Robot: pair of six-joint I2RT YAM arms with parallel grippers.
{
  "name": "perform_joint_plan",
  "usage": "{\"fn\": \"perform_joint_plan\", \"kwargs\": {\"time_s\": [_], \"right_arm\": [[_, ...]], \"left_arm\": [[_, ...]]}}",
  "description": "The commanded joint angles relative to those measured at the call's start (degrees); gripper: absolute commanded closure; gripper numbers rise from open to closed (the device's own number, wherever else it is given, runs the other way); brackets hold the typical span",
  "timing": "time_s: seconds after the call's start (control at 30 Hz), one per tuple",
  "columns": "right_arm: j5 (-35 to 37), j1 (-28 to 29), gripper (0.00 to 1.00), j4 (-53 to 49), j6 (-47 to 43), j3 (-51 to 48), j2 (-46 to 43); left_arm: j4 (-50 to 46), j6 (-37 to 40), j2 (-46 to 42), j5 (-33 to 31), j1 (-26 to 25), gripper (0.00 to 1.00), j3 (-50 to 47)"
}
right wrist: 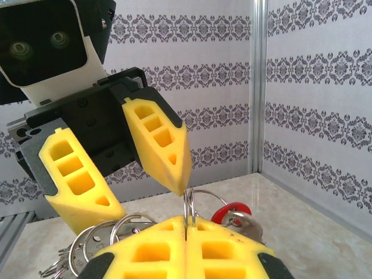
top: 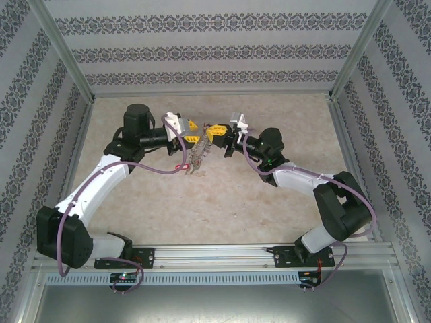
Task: Put the keys on the keyring
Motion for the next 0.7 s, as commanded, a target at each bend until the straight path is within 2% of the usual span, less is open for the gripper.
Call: {"fn": "perform_joint_plan", "kwargs": {"time_s": [0.0, 0.13, 0.37, 0.67], "right_arm": [[-2.78, 0.20, 1.00, 4.36, -0.06, 2.98, 0.73], [-4.12, 0.06, 1.00, 3.95, 0.08, 3.75, 1.12], [-6.51, 0.29, 1.00, 3.53, 1.00, 5.03, 2.25], [-8.29, 1.00, 1.00, 2.90, 1.39, 5.48, 3.21]], "left_arm": [[-1.49, 2.46, -1.49, 1.43, 0.54, 0.63, 0.93], [-1.82, 6.28, -0.92, -2.04, 0.54, 0.59, 1.88], [-4.37, 13.07, 0.70, -4.10, 0.43, 0.59, 4.61], [-9.95, 23.36, 0.74, -10.07, -1.08, 0.62, 5.24]]}}
